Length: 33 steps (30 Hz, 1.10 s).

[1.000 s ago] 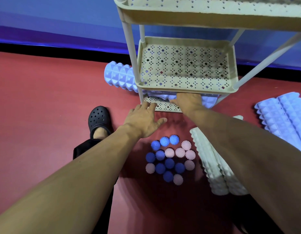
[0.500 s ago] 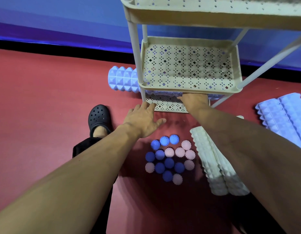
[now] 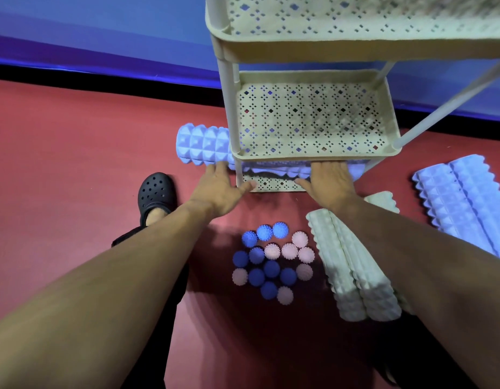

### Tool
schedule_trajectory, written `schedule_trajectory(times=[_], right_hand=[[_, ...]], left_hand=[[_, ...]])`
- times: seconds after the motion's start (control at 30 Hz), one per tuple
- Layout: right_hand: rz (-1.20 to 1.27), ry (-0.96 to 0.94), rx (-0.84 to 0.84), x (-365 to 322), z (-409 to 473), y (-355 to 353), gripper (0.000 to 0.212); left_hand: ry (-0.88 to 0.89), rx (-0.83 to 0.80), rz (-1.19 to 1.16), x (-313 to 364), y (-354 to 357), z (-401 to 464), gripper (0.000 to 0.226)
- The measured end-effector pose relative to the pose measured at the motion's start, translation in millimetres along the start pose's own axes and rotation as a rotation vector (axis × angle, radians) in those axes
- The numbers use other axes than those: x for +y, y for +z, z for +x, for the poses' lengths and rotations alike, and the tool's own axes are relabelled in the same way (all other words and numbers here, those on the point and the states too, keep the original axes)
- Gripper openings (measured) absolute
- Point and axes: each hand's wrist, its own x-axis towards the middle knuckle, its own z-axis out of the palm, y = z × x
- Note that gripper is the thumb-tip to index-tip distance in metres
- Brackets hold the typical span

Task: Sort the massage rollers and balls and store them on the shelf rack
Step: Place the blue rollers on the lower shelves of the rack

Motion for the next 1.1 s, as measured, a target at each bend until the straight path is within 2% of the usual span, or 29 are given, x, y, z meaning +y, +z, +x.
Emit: schedule_trajectory(times=[0.07,0.13,0.2,0.3,0.37,0.43,0.5,0.53,0.57,0.7,0.8,0.9,0.97,1.1], right_hand=[[0.056,-0.028,0.103,4.8,-18.3,5.8,0.069],[0.132,-0.026,0.134,11.7,-32.7,12.6,0.078],[0.202,0.035,0.156,18.4,-44.0,21.0,0.075],[0.399,0.305,0.253,32.3,-54.8,29.1,0.069],[0.544,0.547,0.315,46.1,-56.2,32.0,0.083],[0.678,0.674,0.269,62.2,-53.9,35.2,0.104],[0.835,0.639,0.148,74.2,-49.6,36.1,0.122],[0.899,0.596,0.112,79.2,-45.8,35.5,0.124],[0.950,0.552,0.097,83.2,-41.7,35.1,0.120],[1.138,0.479,0.013,88.4,-26.9,33.7,0.081],[1.222,0.451,0.003,86.3,-20.3,32.7,0.070],[1.246,0.424,-0.011,83.7,-16.1,29.0,0.057],[1.291,0.367,-0.035,83.4,-13.0,28.2,0.054],[1.366,0.265,-0.072,80.4,-4.3,23.6,0.064]], left_hand=[[-0.064,0.041,-0.070,-0.9,2.1,3.2,0.086],[-0.118,0.051,-0.145,0.1,7.1,6.3,0.097],[-0.152,0.074,-0.181,-1.1,12.2,10.0,0.109],[-0.205,0.145,-0.142,-8.1,12.3,14.1,0.134],[-0.224,0.184,-0.114,-16.0,9.8,17.5,0.145],[-0.246,0.207,-0.106,-23.1,8.4,22.0,0.148],[-0.281,0.217,-0.121,-28.0,6.7,27.3,0.150],[-0.283,0.224,-0.129,-29.8,5.4,30.8,0.151],[-0.269,0.232,-0.133,-31.7,3.8,34.5,0.155],[-0.199,0.283,-0.211,-37.2,0.8,47.6,0.161],[-0.194,0.337,-0.248,-42.5,-2.8,54.9,0.163],[-0.128,0.356,-0.185,-49.7,-17.0,66.1,0.165],[-0.065,0.352,-0.123,-51.4,-27.2,78.0,0.163],[-0.085,0.380,-0.167,-52.3,-45.2,98.3,0.156]])
